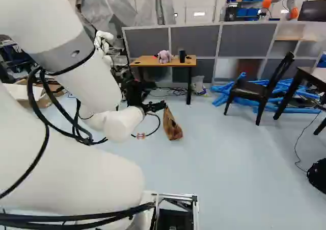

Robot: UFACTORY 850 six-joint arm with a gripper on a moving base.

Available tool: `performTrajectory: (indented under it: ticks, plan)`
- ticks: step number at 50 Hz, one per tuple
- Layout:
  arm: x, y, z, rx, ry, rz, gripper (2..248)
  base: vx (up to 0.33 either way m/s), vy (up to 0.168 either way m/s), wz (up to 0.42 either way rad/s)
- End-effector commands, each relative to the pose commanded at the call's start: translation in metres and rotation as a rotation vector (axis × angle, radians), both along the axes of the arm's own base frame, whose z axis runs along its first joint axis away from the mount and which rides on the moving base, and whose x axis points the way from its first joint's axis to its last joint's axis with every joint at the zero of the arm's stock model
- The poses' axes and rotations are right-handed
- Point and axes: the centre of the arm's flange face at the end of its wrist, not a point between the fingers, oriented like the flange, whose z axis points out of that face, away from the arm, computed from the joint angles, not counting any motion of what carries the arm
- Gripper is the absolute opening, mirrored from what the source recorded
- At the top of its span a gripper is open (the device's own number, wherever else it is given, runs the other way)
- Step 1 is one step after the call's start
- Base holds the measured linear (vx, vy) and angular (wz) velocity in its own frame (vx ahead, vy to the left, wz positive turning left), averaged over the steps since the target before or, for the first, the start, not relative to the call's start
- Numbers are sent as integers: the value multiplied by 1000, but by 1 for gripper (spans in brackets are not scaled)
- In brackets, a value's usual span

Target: Pick up the bag on the ground and place it on the table

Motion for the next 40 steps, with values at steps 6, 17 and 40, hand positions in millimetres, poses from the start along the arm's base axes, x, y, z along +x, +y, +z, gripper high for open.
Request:
performTrajectory:
  ticks: [6, 17, 40]
  plan:
    - [0, 0, 0, 0, 0, 0, 247, 92, 4, 6]
    - [0, 0, 0, 0, 0, 0, 247, 194, 5, -11]
    - [0, 0, 0, 0, 0, 0, 247, 222, 7, -10]
